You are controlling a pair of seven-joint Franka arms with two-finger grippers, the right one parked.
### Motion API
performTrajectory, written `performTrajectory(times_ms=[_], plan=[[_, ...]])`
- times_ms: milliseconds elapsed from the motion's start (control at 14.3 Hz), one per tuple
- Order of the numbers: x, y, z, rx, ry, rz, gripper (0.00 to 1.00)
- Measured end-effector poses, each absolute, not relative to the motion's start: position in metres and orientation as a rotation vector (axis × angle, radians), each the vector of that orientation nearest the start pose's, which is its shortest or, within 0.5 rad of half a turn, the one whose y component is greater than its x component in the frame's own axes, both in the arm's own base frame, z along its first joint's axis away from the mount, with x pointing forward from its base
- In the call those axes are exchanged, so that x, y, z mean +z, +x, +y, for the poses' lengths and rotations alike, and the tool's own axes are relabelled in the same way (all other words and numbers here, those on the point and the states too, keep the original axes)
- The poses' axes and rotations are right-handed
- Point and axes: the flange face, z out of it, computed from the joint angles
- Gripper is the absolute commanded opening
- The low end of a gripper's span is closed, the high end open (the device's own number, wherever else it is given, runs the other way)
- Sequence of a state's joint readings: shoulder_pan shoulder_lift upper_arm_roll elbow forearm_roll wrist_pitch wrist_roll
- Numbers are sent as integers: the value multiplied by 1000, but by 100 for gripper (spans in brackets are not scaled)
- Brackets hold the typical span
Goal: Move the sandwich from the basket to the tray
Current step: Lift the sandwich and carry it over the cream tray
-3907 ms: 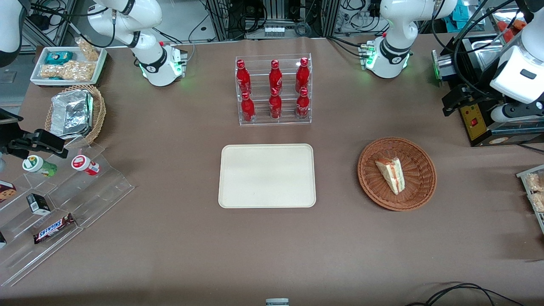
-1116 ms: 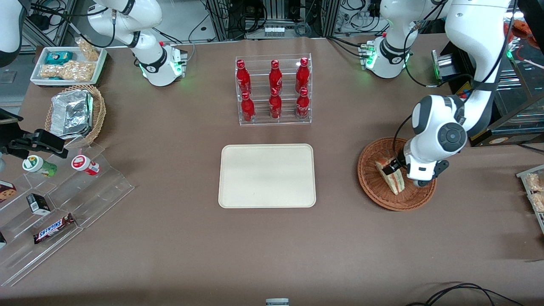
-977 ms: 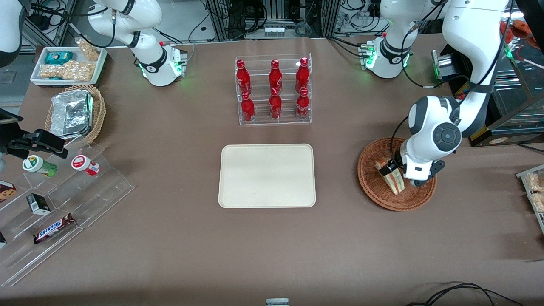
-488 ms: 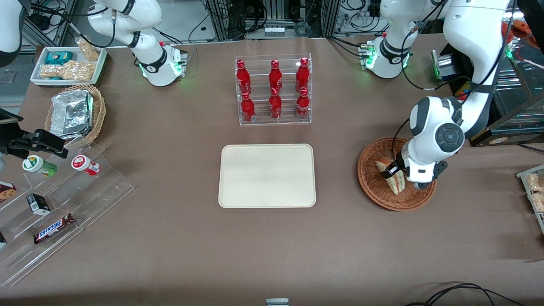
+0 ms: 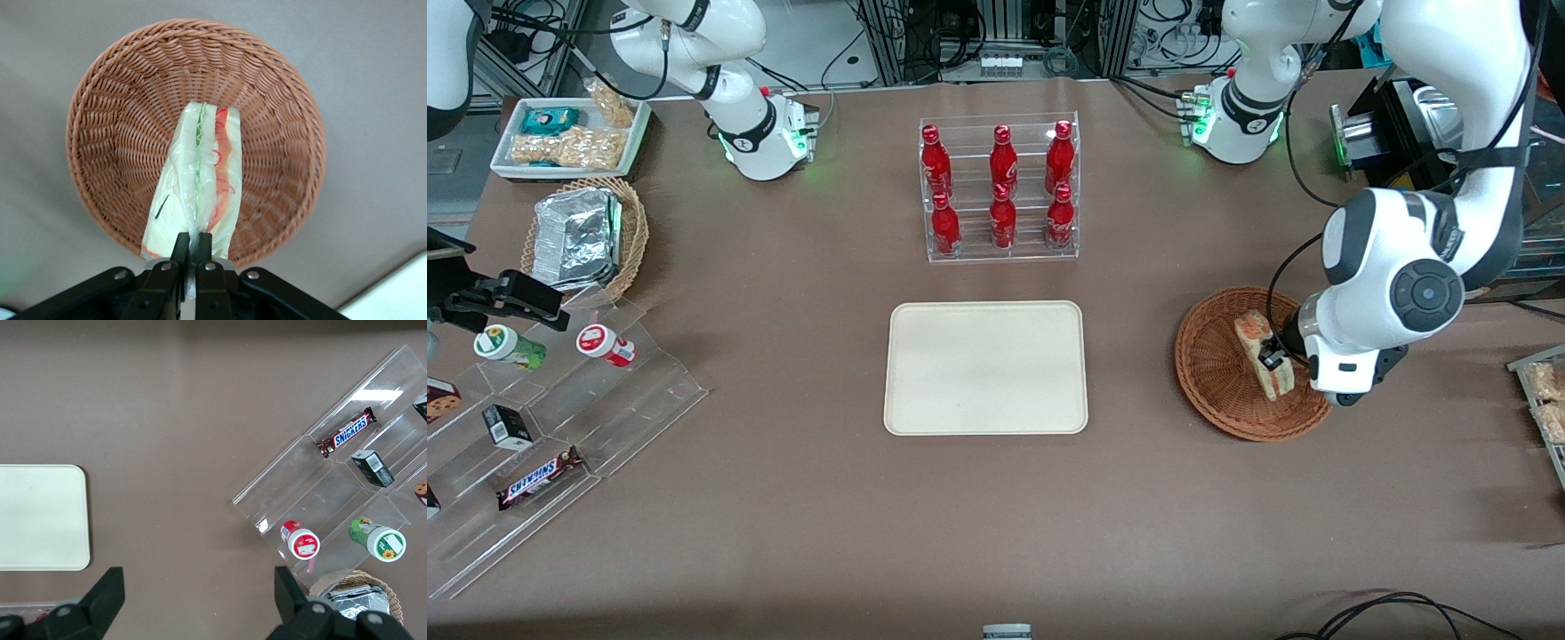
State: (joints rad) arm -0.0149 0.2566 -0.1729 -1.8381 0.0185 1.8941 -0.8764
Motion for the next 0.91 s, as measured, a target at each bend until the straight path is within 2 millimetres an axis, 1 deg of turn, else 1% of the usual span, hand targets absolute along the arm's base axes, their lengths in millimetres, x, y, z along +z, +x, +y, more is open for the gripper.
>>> performTrajectory(times_ms=[70,140,209,279,419,558,698,767,907], plan=[[387,590,-117,276,-2886,-994,0],[396,589,-133,268,-2898,-962,0],[402,586,-154,258,-2914,-924,0],[406,581,-180,244,-2932,-882,1],[409,568,-237,226,-2954,-809,2],[404,559,-286,224,-2981,-727,4],[393,554,-335,225,-3003,-674,5],[384,553,-361,212,-3023,-660,5],[361,549,-413,171,-3081,-631,6]])
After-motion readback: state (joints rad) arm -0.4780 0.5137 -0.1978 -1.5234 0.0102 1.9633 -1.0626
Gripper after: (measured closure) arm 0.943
